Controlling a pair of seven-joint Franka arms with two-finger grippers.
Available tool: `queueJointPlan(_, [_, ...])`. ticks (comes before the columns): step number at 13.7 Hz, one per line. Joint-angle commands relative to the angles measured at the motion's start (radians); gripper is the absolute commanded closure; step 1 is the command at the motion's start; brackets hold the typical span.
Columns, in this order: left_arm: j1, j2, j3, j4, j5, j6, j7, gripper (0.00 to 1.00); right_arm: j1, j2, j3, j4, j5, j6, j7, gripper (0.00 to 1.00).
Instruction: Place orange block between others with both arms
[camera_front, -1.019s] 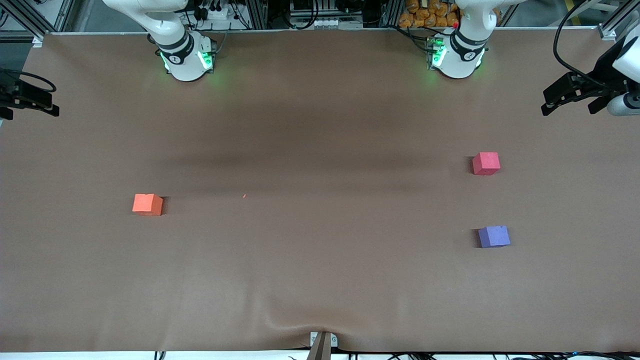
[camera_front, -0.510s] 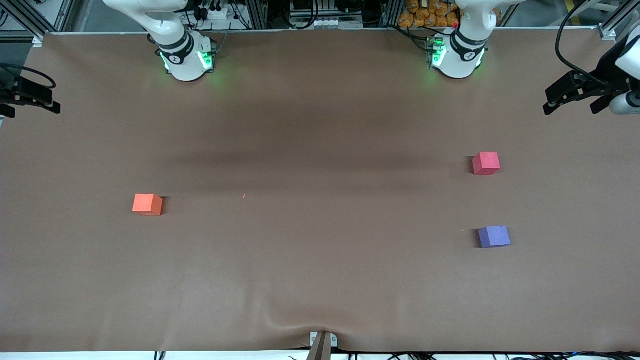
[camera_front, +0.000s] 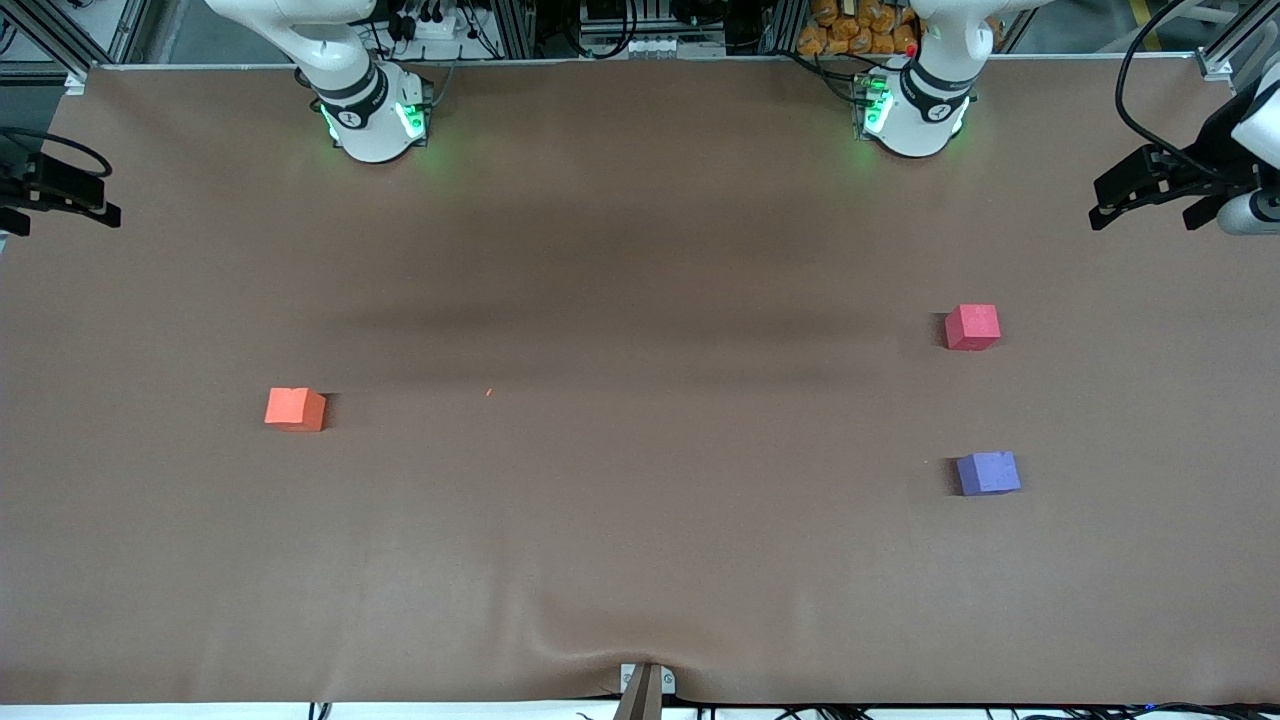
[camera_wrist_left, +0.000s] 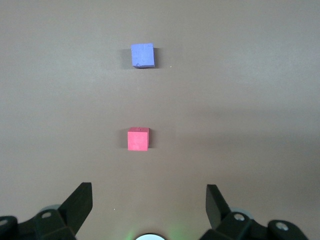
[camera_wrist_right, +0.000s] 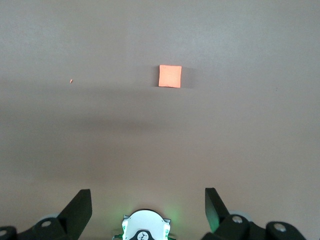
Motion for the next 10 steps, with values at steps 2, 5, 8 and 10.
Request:
queueJointPlan(2, [0.008, -0.002, -0.005, 0.019, -0.005, -0.021, 0.024, 0.0, 0.002, -0.012, -0.002, 0.002, 0.016, -0.011, 0.017, 0.0])
queueJointPlan(5, [0.011, -0.019, -0.002, 0.028, -0.007, -0.059, 0.024, 0.0, 0.002, -0.009, -0.002, 0.002, 0.016, -0.01, 0.017, 0.0])
queueJointPlan(8, [0.011, -0.022, -0.002, 0.028, -0.007, -0.058, 0.024, 0.0, 0.002, -0.004, -0.002, -0.001, 0.016, -0.004, 0.017, 0.0])
queueJointPlan(10, [0.011, -0.016, -0.004, 0.029, -0.008, -0.049, 0.024, 0.0, 0.002, -0.001, -0.002, -0.002, 0.016, 0.001, 0.016, 0.0])
